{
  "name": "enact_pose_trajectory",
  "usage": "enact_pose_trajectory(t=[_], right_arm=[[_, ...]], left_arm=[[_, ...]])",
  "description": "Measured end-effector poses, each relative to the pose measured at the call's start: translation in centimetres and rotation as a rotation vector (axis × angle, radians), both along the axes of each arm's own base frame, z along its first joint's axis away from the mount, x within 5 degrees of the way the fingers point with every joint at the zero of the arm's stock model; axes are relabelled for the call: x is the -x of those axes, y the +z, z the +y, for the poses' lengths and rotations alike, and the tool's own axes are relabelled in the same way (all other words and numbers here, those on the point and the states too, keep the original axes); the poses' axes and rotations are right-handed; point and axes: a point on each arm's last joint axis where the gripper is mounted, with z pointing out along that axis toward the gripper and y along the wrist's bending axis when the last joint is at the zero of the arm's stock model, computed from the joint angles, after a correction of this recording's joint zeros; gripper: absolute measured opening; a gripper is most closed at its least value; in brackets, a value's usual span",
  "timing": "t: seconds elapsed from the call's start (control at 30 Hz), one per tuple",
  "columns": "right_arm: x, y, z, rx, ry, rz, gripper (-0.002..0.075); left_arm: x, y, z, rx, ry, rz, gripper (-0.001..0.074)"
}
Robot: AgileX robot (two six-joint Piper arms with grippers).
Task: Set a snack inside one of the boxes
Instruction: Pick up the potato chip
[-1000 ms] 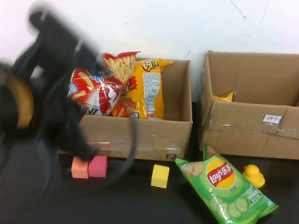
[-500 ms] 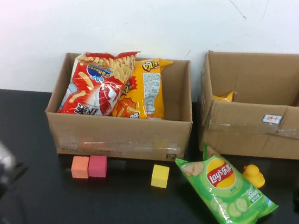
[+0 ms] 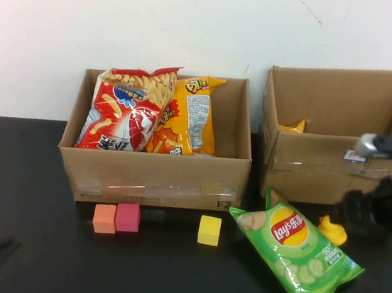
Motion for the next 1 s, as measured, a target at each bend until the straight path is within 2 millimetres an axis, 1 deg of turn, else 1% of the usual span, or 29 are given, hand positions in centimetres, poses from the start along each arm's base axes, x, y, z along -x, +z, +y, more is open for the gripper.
enact_pose_trajectory(t=[0.07, 0.13, 0.27, 0.33, 0.43, 0.5, 0.67, 0.83, 1.0], right_arm=[[-1.0, -0.2, 0.6, -0.014, 0.002, -0.002, 0.0467], [-1.6, -0.7, 1.7, -0.009, 0.035, -0.006, 0.0468], [-1.9, -2.2, 4.0, 0.042, 0.153, -0.028, 0.047], [-2.0, -3.0, 4.8, 0.078, 0.202, -0.048, 0.047], [-2.3, -3.9, 5.0, 0.112, 0.207, -0.073, 0.047], [-2.6, -4.0, 5.0, 0.12, 0.207, -0.083, 0.047], [-2.8, -5.0, 5.0, 0.134, 0.211, -0.073, 0.047], [-2.8, -7.1, 5.0, 0.144, 0.215, -0.02, 0.0471], [-2.5, -8.0, 5.4, 0.113, 0.247, 0.056, 0.047]], left_arm=[[0.0, -0.3, -0.1, -0.001, -0.016, -0.016, -0.0001], [0.0, -0.5, -0.2, 0.005, -0.027, -0.026, -0.0001], [-0.1, -0.4, -0.3, 0.003, -0.036, -0.046, -0.0001], [-0.1, -0.3, -0.3, 0.009, -0.033, -0.056, -0.0001], [-0.2, -0.2, -0.3, 0.021, -0.025, -0.066, -0.0001], [-0.2, -0.1, -0.3, 0.027, -0.022, -0.068, -0.0001], [-0.2, -0.1, -0.3, 0.035, -0.019, -0.068, -0.0001], [-0.2, -0.1, -0.3, 0.042, -0.015, -0.067, -0.0001], [-0.2, -0.1, -0.3, 0.048, -0.011, -0.066, -0.0001]])
